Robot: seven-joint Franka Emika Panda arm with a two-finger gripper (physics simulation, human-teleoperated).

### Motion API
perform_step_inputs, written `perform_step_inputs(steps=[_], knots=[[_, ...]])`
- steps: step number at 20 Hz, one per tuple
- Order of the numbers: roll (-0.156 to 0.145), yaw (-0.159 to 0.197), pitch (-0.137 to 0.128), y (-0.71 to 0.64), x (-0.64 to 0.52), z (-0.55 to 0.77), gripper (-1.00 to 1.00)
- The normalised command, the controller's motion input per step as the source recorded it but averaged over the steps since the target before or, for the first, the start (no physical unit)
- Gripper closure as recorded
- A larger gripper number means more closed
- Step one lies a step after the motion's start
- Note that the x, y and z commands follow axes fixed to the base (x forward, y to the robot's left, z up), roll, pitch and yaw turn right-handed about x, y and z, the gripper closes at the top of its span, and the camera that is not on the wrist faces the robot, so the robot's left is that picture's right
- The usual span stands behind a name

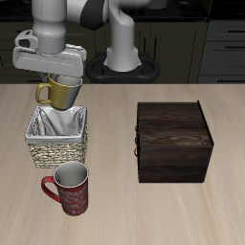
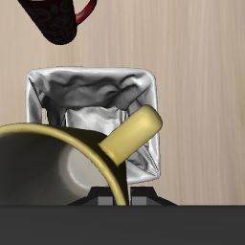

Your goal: Place the white and yellow mug in the basket

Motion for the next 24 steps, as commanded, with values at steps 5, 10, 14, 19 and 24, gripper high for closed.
perform_step_inputs(steps=[5, 10, 14, 19, 24], knots=[[-0.034, -0.014, 0.019, -0.16, 0.06, -0.14, 1.00], [-0.029, -0.013, 0.036, -0.12, 0.11, -0.23, 1.00], [-0.007, 0.002, 0.050, 0.03, 0.10, -0.33, 1.00], [-0.018, -0.001, 0.079, 0.05, 0.12, -0.40, -1.00], [-0.005, 0.006, 0.034, 0.08, 0.02, -0.15, -1.00]])
